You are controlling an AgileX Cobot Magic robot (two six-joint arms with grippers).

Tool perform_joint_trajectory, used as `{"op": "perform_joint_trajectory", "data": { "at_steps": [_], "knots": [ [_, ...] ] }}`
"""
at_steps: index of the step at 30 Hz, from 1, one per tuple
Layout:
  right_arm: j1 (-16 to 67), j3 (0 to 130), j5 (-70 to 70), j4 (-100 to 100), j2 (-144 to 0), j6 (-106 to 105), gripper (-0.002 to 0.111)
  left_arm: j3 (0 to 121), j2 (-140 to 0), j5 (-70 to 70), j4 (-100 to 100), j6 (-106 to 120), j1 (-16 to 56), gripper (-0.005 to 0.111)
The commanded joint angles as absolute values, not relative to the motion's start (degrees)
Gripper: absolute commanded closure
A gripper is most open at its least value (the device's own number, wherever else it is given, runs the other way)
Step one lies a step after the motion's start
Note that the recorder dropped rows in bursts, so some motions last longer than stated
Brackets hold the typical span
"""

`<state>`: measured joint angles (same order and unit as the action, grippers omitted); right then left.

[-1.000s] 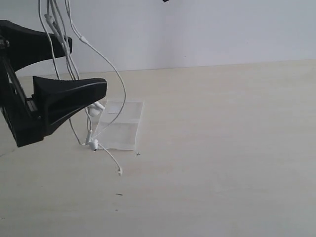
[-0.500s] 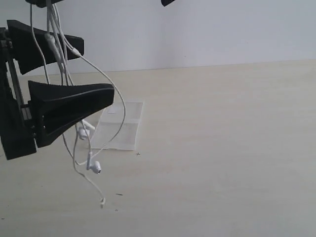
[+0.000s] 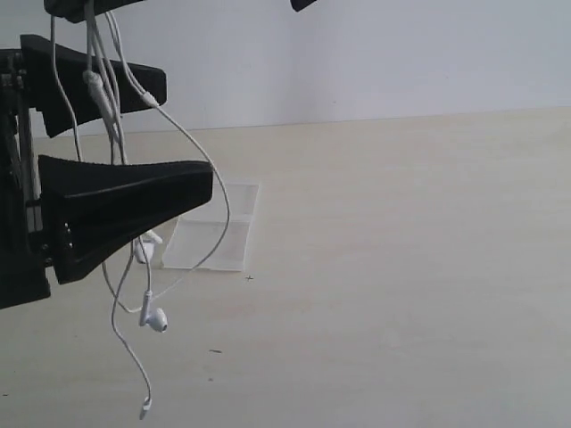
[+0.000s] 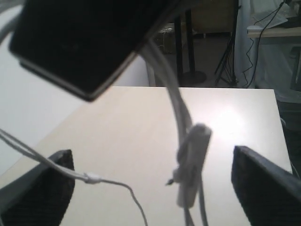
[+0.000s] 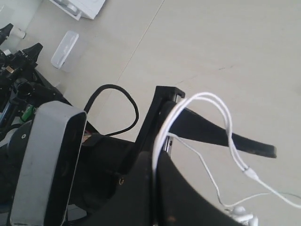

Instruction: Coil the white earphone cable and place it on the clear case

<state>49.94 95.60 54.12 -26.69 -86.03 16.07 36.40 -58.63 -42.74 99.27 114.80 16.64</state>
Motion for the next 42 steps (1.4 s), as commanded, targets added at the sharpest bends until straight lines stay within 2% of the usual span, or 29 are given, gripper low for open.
{"op": "perform_joint_trajectory", "data": {
  "at_steps": [1, 5, 8, 42],
  "knots": [
    [50.0, 95.72, 53.87, -26.99, -86.06, 15.43, 0.108, 36.36, -58.67, -41.97, 99.95, 114.67, 16.54, 0.035],
    [50.0, 95.72, 53.87, -26.99, -86.06, 15.43, 0.108, 36.36, -58.67, -41.28, 99.95, 114.67, 16.54, 0.062],
    [50.0, 95.72, 53.75, -26.99, -86.06, 15.43, 0.108, 36.36, -58.67, -41.07, 99.95, 114.79, 16.54, 0.07],
    [50.0, 95.72, 50.21, -30.04, -83.77, 14.48, 0.108, 36.18, -58.67, -37.61, 99.95, 113.68, 16.54, 0.07]
  ]
}}
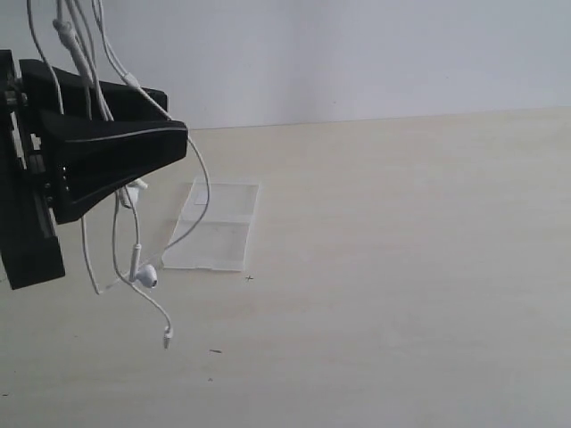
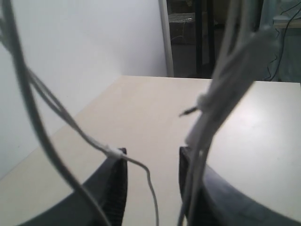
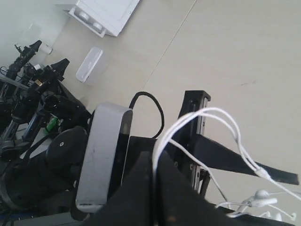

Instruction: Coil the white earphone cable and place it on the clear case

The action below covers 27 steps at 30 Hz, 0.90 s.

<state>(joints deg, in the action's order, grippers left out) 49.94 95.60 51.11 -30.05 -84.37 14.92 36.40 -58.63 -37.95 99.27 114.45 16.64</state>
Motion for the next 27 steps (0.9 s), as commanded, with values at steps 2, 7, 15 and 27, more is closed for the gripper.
{"op": "perform_joint_trajectory", "data": {
  "at_steps": [2, 7, 15, 27],
  "knots": [
    [50.0, 95.72, 50.21, -30.64, -83.78, 14.48, 0.108, 36.18, -58.67, -37.61, 99.95, 113.56, 16.54, 0.07],
    [50.0, 95.72, 49.1, -33.45, -83.78, 13.04, 0.108, 36.18, -58.67, -37.73, 99.95, 113.55, 16.54, 0.07],
    [50.0, 95.72, 48.76, -34.16, -83.65, 12.91, 0.108, 36.18, -58.67, -37.6, 99.95, 113.55, 16.54, 0.07],
    [50.0, 95.72, 48.76, -34.98, -82.78, 12.36, 0.108, 36.18, -58.67, -35.59, 99.95, 113.55, 16.54, 0.07]
  ]
}}
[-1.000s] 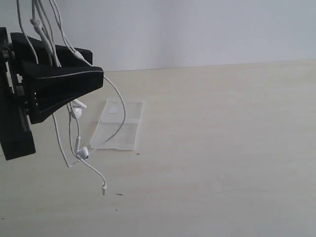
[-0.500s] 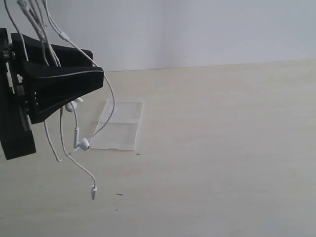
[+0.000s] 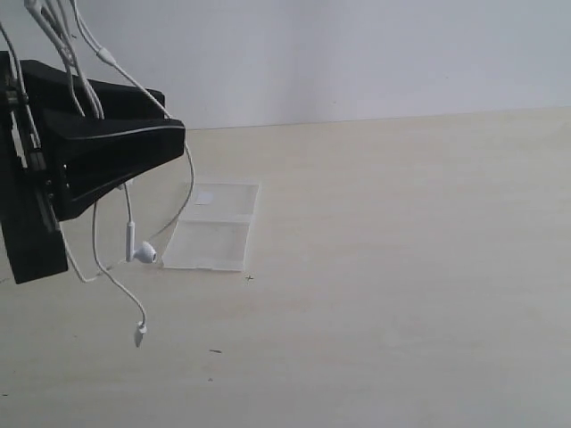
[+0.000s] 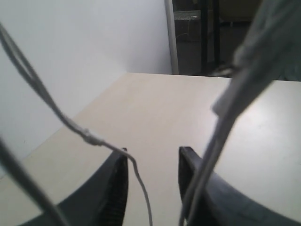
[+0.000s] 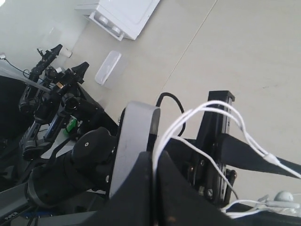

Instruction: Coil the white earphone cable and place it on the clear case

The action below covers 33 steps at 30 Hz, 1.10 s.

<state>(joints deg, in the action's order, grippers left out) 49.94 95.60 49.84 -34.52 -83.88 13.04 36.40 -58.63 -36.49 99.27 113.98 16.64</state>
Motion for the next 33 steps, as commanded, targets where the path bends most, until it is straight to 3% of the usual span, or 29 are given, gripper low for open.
{"op": "perform_joint_trajectory", "data": {
  "at_steps": [1, 5, 10, 19, 33],
  "knots": [
    [50.0, 95.72, 48.76, -34.98, -82.66, 12.36, 0.108, 36.18, -58.67, -35.59, 99.95, 113.55, 16.54, 0.07],
    [50.0, 95.72, 48.76, -34.98, -82.66, 12.36, 0.108, 36.18, -58.67, -35.62, 99.95, 113.55, 16.54, 0.075],
    [50.0, 95.72, 49.07, -34.48, -82.68, 12.36, 0.108, 36.18, -58.67, -35.11, 99.95, 113.55, 16.54, 0.107],
    [50.0, 95.72, 49.78, -30.9, -82.38, 13.27, 0.108, 36.18, -58.67, -30.94, 99.95, 113.16, 16.54, 0.107],
    [50.0, 95.72, 59.71, -7.09, -80.95, 20.57, 0.108, 36.18, -54.96, -30.1, 93.96, 106.3, 16.54, 0.107]
  ]
}}
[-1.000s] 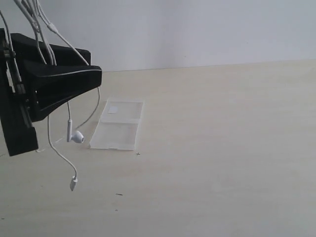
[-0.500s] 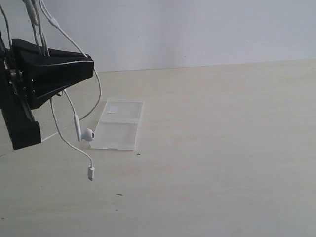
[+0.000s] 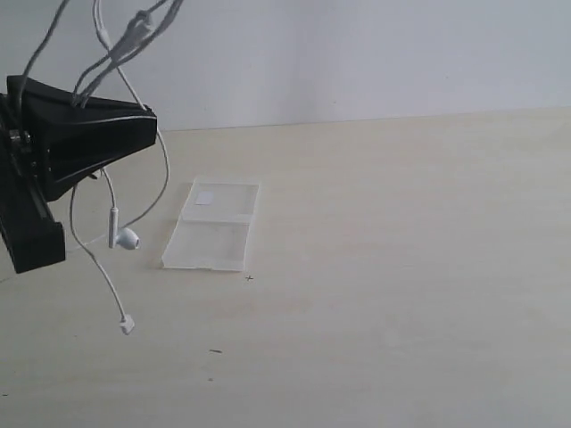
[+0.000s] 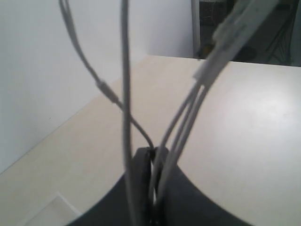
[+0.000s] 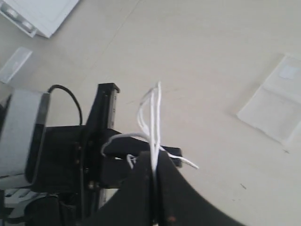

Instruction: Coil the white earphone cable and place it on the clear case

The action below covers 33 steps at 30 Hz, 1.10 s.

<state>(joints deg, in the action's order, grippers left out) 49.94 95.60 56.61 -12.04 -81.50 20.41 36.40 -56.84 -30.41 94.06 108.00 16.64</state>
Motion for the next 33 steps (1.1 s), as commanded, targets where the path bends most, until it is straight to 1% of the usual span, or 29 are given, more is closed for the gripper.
{"op": "perform_joint_trajectory", "data": {
  "at_steps": [1, 7, 16, 33],
  "knots": [
    [50.0, 95.72, 60.48, -6.13, -80.95, 20.57, 0.108, 36.18, -54.52, -30.1, 93.39, 105.66, 16.54, 0.107],
    [50.0, 95.58, 64.17, -2.33, -80.95, 20.57, 0.108, 36.18, -52.11, -29.22, 88.92, 100.43, 16.54, 0.107],
    [50.0, 89.49, 64.28, -2.9, -80.46, 18.52, 0.108, 36.18, -49.35, -27.17, 88.61, 98.81, 16.54, 0.107],
    [50.0, 80.6, 59.91, -1.43, -78.69, 16.51, 0.108, 36.18, -45.92, -26.65, 85.43, 93.13, 16.54, 0.107]
  ]
}}
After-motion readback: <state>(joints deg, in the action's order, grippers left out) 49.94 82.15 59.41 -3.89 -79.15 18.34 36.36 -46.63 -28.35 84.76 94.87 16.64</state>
